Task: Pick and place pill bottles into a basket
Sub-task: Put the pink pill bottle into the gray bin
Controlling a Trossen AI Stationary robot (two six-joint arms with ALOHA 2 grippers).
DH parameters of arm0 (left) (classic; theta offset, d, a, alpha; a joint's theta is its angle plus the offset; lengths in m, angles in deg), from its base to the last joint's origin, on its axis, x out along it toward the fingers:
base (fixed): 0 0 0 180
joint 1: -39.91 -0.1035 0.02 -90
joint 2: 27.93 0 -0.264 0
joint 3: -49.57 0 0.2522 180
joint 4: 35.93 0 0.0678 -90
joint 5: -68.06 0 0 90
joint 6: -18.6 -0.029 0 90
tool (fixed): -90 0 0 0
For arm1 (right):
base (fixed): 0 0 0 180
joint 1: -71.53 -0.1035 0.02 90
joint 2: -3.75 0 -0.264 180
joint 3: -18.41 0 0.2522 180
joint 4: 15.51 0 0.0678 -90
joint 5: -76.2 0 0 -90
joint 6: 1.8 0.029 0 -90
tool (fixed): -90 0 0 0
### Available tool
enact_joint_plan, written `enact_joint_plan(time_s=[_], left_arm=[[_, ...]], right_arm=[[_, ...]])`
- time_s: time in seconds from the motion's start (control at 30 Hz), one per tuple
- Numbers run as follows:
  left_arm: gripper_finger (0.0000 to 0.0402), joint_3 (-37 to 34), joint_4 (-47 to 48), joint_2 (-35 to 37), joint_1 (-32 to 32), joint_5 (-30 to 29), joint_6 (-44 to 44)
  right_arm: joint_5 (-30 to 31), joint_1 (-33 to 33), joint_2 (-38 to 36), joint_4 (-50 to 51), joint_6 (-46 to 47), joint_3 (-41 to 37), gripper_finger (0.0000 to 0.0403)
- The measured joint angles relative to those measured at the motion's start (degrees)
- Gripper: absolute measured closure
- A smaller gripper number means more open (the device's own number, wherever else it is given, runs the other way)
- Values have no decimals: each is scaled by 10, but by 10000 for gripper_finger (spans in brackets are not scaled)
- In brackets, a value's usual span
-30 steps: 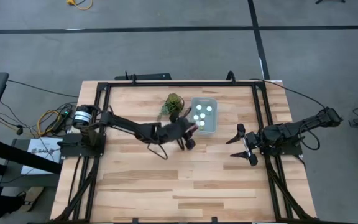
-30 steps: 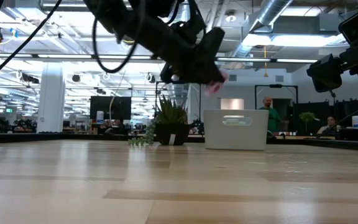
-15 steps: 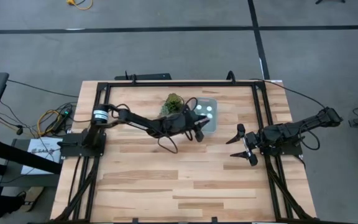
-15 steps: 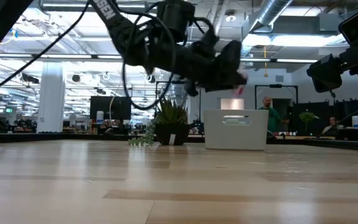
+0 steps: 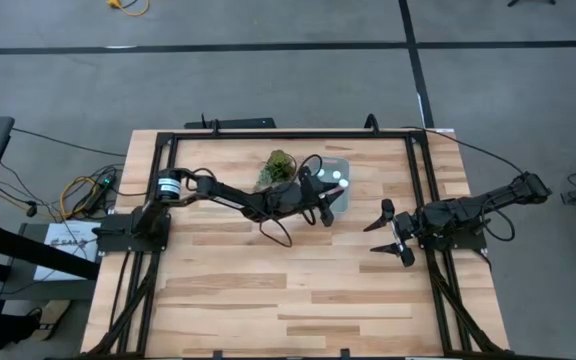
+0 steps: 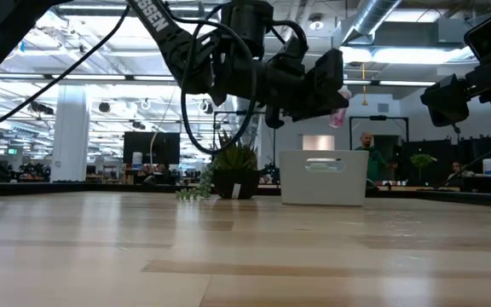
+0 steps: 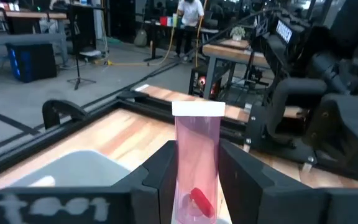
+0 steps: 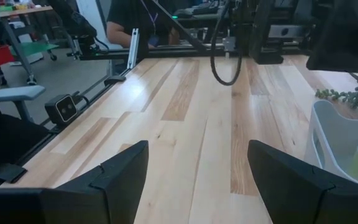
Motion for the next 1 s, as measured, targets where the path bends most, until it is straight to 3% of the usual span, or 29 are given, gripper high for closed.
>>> enact_joint_plan(time_s=[0.3, 0.53, 0.77, 1.0], left_arm=[[308, 0, -7, 0, 13, 4, -10], [308, 0, -9, 0, 33, 14, -11], [308, 0, -25, 0, 35, 25, -11], [308, 0, -28, 0, 37, 34, -13]], right_arm=[[4, 0, 0, -1, 0, 0, 133], [168, 0, 0, -25, -12, 0, 133], [183, 7, 0, -71, -31, -2, 133], [183, 60, 20, -110, -31, -1, 133]])
